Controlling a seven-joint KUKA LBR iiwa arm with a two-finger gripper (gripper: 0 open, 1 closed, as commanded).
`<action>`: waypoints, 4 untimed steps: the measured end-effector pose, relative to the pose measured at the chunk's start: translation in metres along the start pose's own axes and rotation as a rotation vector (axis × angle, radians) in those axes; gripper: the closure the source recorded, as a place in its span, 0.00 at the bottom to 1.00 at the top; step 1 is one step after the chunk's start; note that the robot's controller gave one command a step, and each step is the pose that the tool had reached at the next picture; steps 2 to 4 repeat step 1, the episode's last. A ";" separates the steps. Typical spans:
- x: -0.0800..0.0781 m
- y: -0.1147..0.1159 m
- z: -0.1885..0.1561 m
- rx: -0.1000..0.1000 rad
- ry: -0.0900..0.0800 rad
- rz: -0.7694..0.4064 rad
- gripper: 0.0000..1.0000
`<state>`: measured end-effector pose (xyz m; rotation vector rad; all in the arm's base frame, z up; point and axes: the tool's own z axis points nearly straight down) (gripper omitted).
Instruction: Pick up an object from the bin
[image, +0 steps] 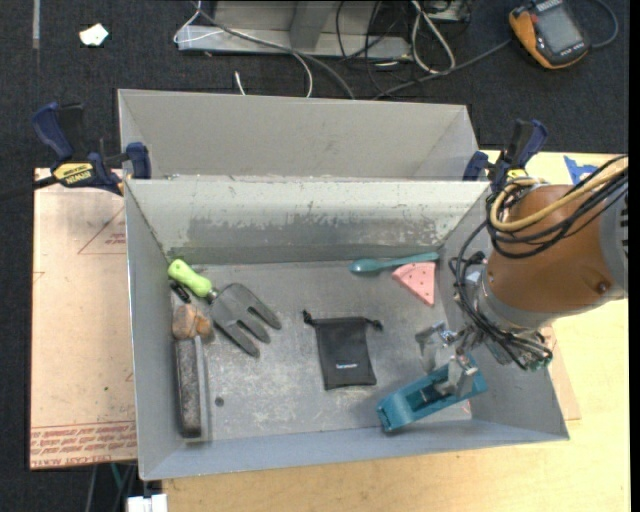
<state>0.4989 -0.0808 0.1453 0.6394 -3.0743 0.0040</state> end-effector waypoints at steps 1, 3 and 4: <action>0.004 0.004 -0.025 -0.014 0.016 -0.040 1.00; 0.004 0.004 -0.025 -0.014 0.016 -0.040 1.00; 0.004 0.004 -0.025 -0.014 0.016 -0.040 1.00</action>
Offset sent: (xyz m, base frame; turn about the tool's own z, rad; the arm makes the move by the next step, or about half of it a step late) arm -0.0011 0.0010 0.1010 -0.0812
